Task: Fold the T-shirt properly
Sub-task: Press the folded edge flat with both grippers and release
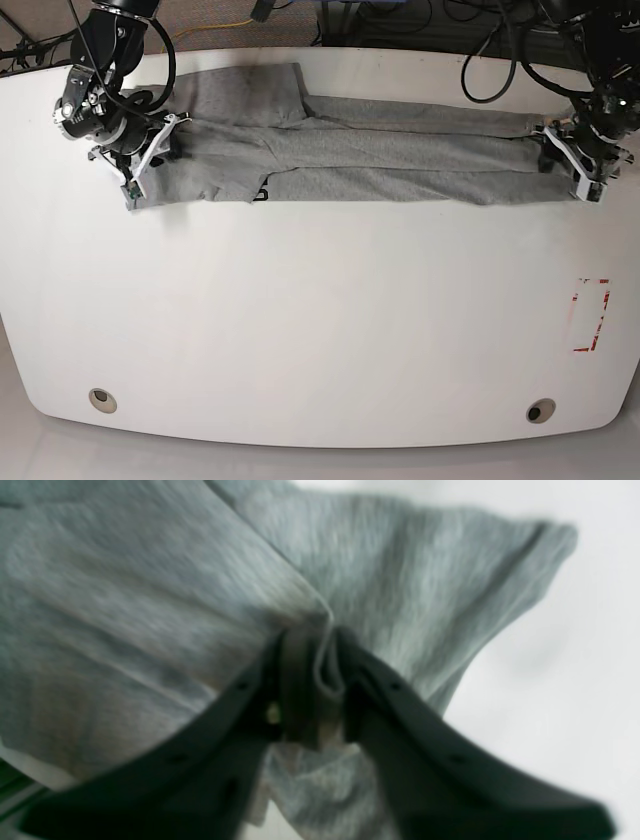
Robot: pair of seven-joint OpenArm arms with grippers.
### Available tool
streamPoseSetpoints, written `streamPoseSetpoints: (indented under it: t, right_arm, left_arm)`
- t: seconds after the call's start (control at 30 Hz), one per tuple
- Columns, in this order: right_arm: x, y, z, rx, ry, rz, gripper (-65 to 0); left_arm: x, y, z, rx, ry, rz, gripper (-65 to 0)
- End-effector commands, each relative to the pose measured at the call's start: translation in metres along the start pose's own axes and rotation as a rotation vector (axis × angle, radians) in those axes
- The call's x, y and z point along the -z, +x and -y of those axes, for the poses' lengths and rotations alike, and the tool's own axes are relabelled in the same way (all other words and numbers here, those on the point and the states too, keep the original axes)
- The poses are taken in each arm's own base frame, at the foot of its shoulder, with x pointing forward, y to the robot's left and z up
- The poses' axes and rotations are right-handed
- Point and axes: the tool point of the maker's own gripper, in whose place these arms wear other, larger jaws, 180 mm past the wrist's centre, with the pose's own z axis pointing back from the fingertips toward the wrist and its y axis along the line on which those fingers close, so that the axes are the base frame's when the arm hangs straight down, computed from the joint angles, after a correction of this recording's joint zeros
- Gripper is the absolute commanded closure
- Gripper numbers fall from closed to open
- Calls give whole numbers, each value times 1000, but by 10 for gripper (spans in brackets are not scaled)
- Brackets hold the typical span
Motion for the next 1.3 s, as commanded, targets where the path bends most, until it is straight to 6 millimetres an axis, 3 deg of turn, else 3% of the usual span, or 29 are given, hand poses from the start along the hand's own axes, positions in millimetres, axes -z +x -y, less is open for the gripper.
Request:
streamPoseSetpoints:
  t: [0.0,0.13,0.3,0.5,0.77,0.97,1.07,1.13,1.27]
  right_arm:
    - [-10,8,9,-2,-22,49,-331]
    - [-32,19,10,9,-36,137,-460]
    - [-45,38,-14,49,111,265,-457]
    - [-40,38,-31,141,262,308,-457]
    - [-32,34,-33,177,283,301,-457]
    - [-33,33,-31,172,279,295,-457]
    - [-33,33,-31,172,280,293,-457]
    - [-32,31,-33,178,286,293,-457]
    - [-28,25,-34,199,292,277,-457]
  left_arm:
    - [-16,29,-25,-50,41,75,-371]
    - [-34,27,-51,-171,72,71,-387]
    - [-41,14,-78,-281,93,48,-533]
    - [-34,-6,-87,-333,76,0,-539]
    - [-15,-32,-78,-417,2,-59,-537]
    - [4,-32,-48,-347,-81,-118,-536]
    - [6,-33,-44,-342,-91,-126,-535]
    - [8,-34,-41,-339,-101,-132,-503]
    - [14,-35,-30,-338,-122,-142,-224]
